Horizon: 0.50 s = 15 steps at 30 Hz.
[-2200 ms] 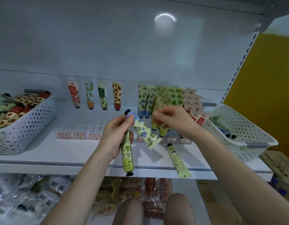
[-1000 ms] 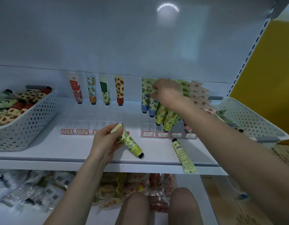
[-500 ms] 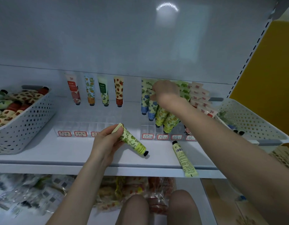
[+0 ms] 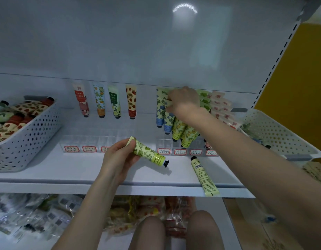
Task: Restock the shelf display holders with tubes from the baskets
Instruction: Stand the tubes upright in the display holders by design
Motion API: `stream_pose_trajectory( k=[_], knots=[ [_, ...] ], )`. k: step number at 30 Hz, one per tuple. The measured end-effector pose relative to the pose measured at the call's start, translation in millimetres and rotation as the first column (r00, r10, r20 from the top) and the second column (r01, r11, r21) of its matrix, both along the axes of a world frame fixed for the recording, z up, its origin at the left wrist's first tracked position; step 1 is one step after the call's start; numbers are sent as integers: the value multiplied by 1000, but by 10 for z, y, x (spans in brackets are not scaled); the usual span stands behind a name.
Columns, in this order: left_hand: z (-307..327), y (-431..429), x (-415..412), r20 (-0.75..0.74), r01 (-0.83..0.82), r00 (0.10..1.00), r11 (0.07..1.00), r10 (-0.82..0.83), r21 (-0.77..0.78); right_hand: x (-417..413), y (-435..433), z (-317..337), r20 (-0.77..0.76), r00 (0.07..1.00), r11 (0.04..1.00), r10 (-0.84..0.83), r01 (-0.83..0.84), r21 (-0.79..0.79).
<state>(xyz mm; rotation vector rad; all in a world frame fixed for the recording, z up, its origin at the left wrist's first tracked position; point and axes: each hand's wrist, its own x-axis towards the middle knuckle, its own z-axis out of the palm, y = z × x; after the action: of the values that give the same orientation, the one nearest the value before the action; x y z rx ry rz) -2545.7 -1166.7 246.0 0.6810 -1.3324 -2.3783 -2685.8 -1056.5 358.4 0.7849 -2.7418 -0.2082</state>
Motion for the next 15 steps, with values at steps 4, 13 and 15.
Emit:
stream_pose_trajectory(
  k=[4, 13, 15],
  knots=[
    [37, -7, 5, -12, -18, 1000, 999, 19, 45, -8, 52, 77, 4, 999, 996, 48, -47, -82],
    [154, 70, -25, -76, -93, 990, 964, 115, 249, 365, 492, 40, 235, 904, 688, 356, -83, -721],
    [179, 120, -32, -88, -94, 989, 961, 120, 258, 466, 565, -46, 366, 844, 719, 392, -33, -694]
  ],
)
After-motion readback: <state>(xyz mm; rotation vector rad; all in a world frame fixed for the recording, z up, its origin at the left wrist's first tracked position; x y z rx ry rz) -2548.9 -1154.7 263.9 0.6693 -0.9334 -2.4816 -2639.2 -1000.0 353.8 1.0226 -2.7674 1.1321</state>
